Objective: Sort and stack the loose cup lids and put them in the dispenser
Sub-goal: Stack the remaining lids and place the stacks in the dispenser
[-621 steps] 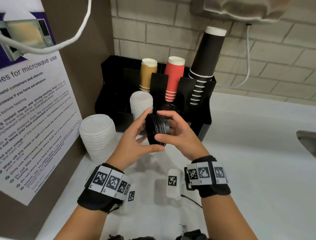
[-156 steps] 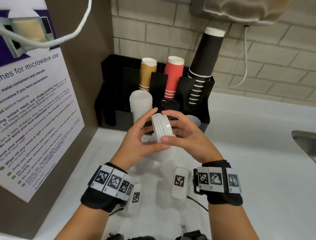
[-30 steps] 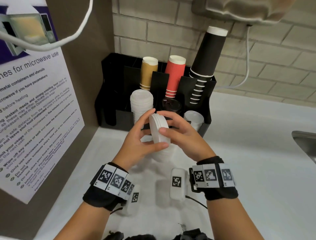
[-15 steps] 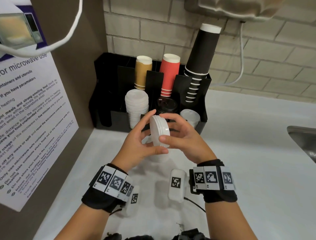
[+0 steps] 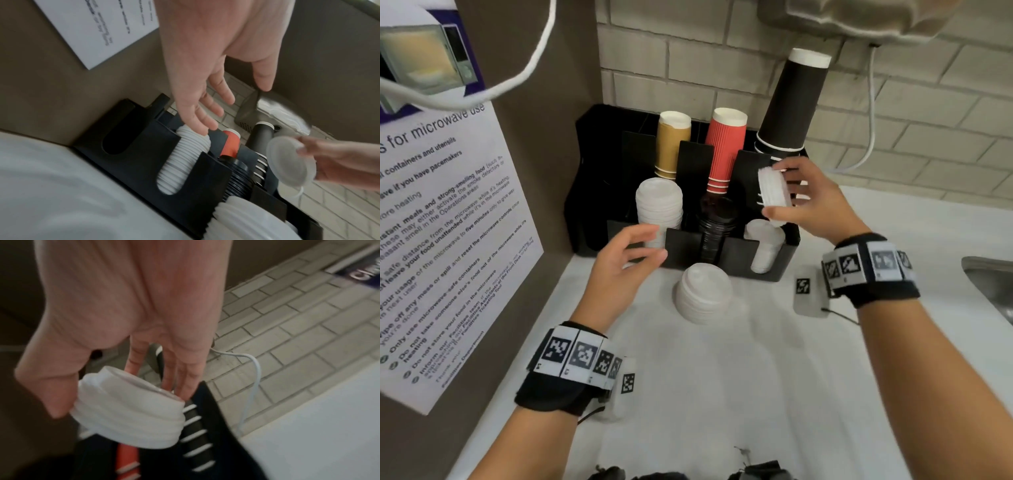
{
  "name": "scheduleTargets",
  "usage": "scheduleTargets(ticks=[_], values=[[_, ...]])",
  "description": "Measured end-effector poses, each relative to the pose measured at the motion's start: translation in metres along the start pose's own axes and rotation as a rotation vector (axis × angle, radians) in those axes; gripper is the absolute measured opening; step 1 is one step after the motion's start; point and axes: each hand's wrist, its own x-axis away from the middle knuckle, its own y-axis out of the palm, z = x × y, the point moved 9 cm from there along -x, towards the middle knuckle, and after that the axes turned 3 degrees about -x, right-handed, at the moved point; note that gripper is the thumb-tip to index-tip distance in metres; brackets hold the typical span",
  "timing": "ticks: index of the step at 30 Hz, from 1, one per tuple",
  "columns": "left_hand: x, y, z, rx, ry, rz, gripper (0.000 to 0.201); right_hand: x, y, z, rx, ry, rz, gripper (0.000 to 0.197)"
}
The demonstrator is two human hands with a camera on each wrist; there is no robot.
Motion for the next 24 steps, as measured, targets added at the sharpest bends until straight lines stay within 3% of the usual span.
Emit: scheduleTargets(ticks=[7, 12, 19, 24], values=[[0.002, -0.011, -0.002, -0.064, 0.020, 0.038, 0.027, -0.030, 0.027, 0.055, 0.536, 0.073, -0.295, 0.072], [0.004, -0.009, -0.005, -0.081, 0.000, 0.026, 0.026, -0.030, 0.044, 0.068, 0.674, 0.133, -0.422, 0.074], [0.004, -0.011, -0.007, -0.084, -0.002, 0.023, 0.026, -0.026, 0.059, 0.075, 0.785, 0.159, -0.466, 0.078], [0.001, -0.010, -0.010, -0.079, -0.001, 0.014, 0.027, -0.017, 0.070, 0.077, 0.880, 0.120, -0.446, 0.068]])
